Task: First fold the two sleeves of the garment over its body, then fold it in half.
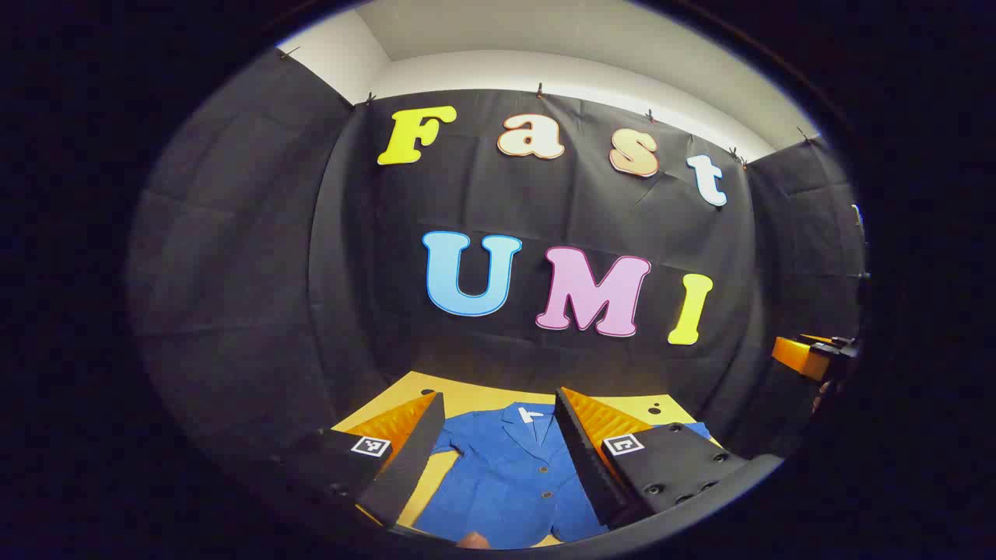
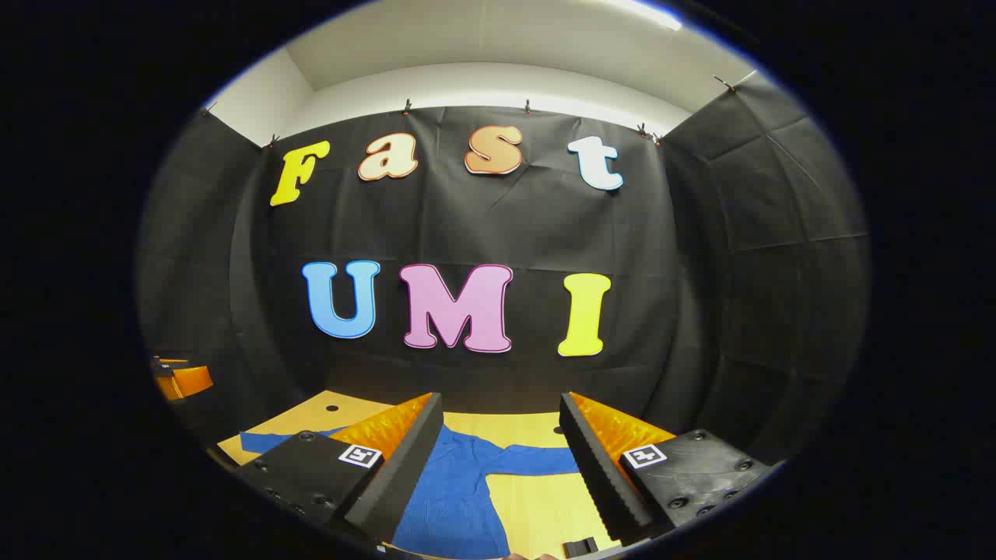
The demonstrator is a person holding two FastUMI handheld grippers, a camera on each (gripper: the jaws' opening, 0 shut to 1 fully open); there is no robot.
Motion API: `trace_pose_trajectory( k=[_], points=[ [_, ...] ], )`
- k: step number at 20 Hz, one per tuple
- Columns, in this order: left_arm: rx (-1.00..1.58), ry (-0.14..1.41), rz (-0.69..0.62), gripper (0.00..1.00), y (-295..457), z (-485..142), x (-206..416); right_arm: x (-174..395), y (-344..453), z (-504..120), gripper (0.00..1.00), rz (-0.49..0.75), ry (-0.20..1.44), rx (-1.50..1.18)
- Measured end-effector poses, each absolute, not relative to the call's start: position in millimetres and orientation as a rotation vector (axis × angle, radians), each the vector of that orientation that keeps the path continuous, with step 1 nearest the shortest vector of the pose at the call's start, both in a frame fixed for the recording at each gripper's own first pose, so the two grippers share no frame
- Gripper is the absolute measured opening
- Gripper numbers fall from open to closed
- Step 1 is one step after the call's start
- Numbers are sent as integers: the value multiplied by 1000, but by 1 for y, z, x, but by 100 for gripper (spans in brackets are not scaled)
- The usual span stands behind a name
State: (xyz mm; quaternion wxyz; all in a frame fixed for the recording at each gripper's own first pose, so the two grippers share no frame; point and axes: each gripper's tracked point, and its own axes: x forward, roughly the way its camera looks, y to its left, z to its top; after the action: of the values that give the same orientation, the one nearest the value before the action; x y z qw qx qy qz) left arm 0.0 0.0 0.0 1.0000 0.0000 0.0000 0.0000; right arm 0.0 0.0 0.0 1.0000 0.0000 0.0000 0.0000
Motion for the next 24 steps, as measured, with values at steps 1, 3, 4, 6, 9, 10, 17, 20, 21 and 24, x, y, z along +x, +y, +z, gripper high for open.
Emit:
trace_pose_trajectory(
  k=[1,3,4,6,9,10,17,20,21,24],
  points=[
    [-10,-13,-15,81,-3,2,-1,-1,-1,-1,96,-1,4,-2],
    [-17,-34,-20,81,-3,8,-2,-2,0,-1,96,1,12,2],
    [-6,-48,-10,80,0,12,-2,-2,-2,0,92,-2,11,2],
    [35,-80,7,81,4,21,-7,-2,-4,4,92,-9,3,4],
    [68,-110,15,80,3,28,-10,0,-3,12,92,-9,-16,5],
    [69,-117,13,82,1,30,-12,1,-5,14,96,-14,-21,-1],
    [60,-121,19,80,5,31,-16,10,-8,18,92,-26,-35,-20],
    [74,-120,-5,80,0,32,-11,14,-9,18,99,-24,-17,-31],
    [83,-121,-16,82,-3,31,-12,16,-11,22,96,-25,-17,-50],
    [74,-133,-35,80,-10,35,-8,23,-19,47,96,-36,-49,-101]
  ],
)
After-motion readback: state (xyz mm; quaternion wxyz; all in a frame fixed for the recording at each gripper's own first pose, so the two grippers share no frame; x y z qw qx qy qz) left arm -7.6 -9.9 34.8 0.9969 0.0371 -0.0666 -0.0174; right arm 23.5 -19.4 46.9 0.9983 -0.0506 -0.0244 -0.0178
